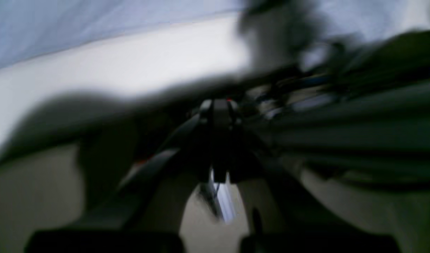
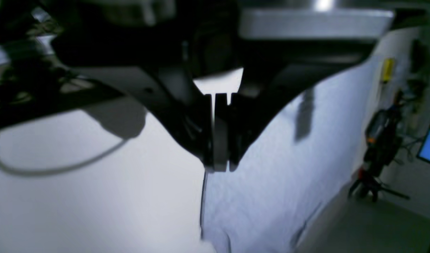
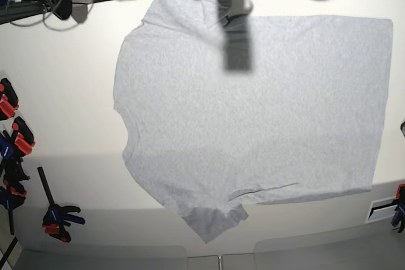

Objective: Fold the T-shirt properly
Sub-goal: 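Move both grippers down to the collar edge of the grey T-shirt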

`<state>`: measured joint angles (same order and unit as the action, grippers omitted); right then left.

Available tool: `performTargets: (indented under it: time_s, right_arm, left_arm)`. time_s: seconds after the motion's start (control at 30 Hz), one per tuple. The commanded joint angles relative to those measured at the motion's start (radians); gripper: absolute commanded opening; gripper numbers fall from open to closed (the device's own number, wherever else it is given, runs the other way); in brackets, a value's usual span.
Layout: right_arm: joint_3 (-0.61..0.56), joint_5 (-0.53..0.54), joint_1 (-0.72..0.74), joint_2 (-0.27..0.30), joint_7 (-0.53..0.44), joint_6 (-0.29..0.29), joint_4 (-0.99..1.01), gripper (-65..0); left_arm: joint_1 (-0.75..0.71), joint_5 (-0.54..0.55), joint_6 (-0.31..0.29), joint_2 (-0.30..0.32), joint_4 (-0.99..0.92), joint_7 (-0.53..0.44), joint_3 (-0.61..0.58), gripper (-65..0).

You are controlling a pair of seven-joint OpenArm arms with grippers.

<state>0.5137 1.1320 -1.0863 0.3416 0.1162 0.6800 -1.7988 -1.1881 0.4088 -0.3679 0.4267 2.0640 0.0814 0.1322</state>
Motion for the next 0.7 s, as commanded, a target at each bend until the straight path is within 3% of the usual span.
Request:
performTargets:
  time_s: [0.0,0.17,0.3,0.43,0.53,0.67]
  right_arm:
    - [0.008,0.035,0.011,-0.012,0.014,0.018,-0.012,-65.0]
    - [0.008,0.177,0.125,-0.081,0.19,0.018,-0.011,-65.0]
    - [0.001,0.214,0.182,-0.113,0.251,0.018,-0.007,-65.0]
    - [-0.01,0.214,0.198,-0.118,0.249,0.018,-0.007,-65.0]
    - [-0.01,0.214,0.198,-0.118,0.243,0.018,-0.007,-65.0]
    - [-0.01,0.212,0.198,-0.132,0.243,0.018,-0.007,-65.0]
  left_arm:
    - [-0.009,0.023,-0.052,0.003,0.015,0.002,0.004,-65.0]
    - [0.039,0.031,-0.248,0.003,0.015,0.003,0.005,-65.0]
    - [0.045,0.053,-0.262,0.003,0.006,0.049,0.011,-65.0]
    - [0.05,0.179,-0.263,0.0,-0.025,0.069,0.096,-65.0]
    - [0.077,0.294,-0.325,0.0,-0.087,0.092,0.211,-65.0]
    - [0.142,0.639,-0.33,0.007,-0.233,0.293,0.365,-65.0]
